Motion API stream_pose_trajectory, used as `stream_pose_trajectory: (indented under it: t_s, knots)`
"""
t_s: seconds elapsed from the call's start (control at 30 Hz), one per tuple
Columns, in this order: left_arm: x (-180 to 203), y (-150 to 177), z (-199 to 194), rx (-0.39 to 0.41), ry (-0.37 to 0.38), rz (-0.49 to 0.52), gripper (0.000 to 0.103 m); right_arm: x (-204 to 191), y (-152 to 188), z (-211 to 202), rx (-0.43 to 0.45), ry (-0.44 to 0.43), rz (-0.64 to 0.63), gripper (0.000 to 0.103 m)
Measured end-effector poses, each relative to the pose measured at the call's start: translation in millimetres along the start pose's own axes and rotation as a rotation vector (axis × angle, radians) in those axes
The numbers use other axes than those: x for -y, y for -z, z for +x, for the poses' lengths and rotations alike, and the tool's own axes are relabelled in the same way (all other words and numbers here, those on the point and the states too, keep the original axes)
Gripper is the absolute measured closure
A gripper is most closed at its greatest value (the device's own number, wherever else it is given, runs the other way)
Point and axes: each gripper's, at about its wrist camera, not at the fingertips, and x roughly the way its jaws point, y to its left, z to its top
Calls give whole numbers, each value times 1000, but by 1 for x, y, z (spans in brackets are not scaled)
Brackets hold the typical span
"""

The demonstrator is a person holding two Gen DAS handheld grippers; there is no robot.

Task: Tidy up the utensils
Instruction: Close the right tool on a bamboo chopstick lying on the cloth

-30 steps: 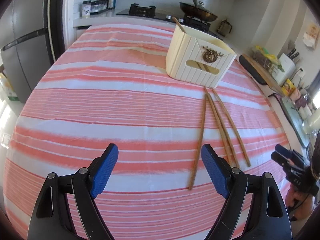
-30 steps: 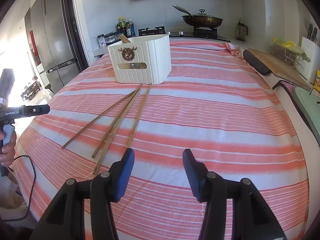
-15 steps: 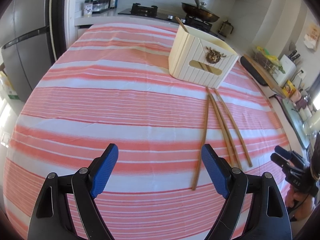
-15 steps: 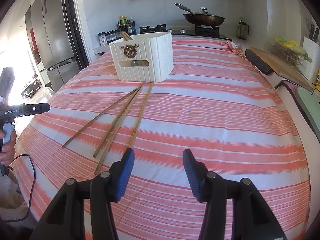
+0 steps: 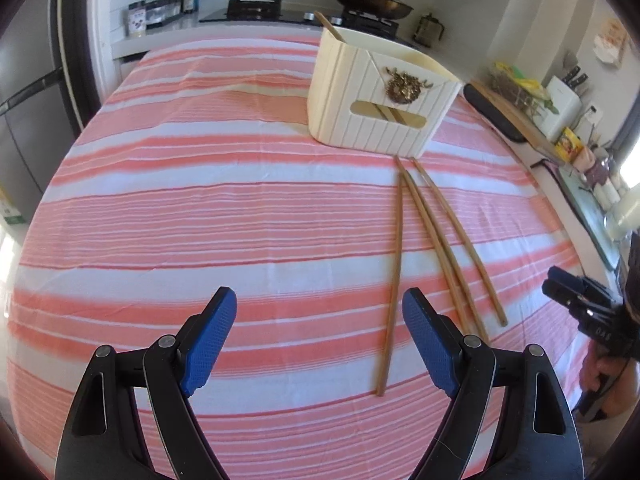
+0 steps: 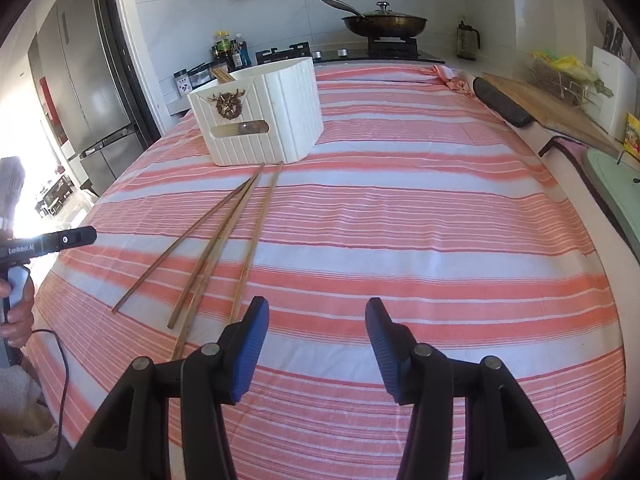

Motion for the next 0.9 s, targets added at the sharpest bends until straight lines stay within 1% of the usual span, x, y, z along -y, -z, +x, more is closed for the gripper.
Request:
stream_pose_trajectory:
  t_s: [0.07, 0.13, 0.17, 0.2, 0.23, 0.3, 0.4, 0.43, 0.47, 0.5, 0.53, 0.57, 0.6, 0.63, 0.73, 0.9]
  knots:
    - [7, -3, 12, -25, -9, 32, 17, -4, -7, 10, -38, -46, 5, 52]
    - [17, -7, 23, -53, 4, 66, 17, -14, -13, 19, -55, -86, -5, 55]
    - [23, -9, 29, -64, 13, 85, 17, -19, -17, 25, -66, -96, -16, 57]
    - [30, -11, 35, -75, 18, 108, 17, -25, -21, 30, -73, -96, -30, 62]
    - [36, -13, 40, -83, 18, 131, 17, -31, -26, 38, -84, -92, -49, 64]
    - [50, -15, 51, -96, -9, 184, 17, -38, -33, 54, -116, -80, -67, 67]
    - [65, -15, 67, -109, -90, 266, 18, -43, -40, 76, -162, -104, -56, 67]
    - [68, -14, 71, -114, -115, 285, 23, -45, -41, 81, -169, -110, -63, 67]
    - [71, -13, 75, -121, -128, 297, 32, -49, -40, 85, -178, -110, -78, 67]
    - [72, -11, 74, -112, -113, 295, 37, -52, -40, 87, -176, -98, -97, 70]
    - [72, -11, 73, -108, -92, 284, 53, -55, -40, 88, -166, -79, -119, 75]
    - [72, -10, 72, -106, -77, 273, 70, -57, -40, 89, -168, -63, -135, 89]
    - [73, -9, 70, -100, -82, 270, 80, -57, -40, 88, -168, -58, -139, 95]
    - [75, -6, 69, -97, -95, 271, 97, -56, -40, 87, -168, -51, -134, 96]
    - [75, 2, 63, -76, -117, 233, 99, -52, -35, 82, -158, -8, -138, 96]
    - [57, 19, 46, -29, -188, 65, 99, -33, -20, 65, -142, 78, -123, 96]
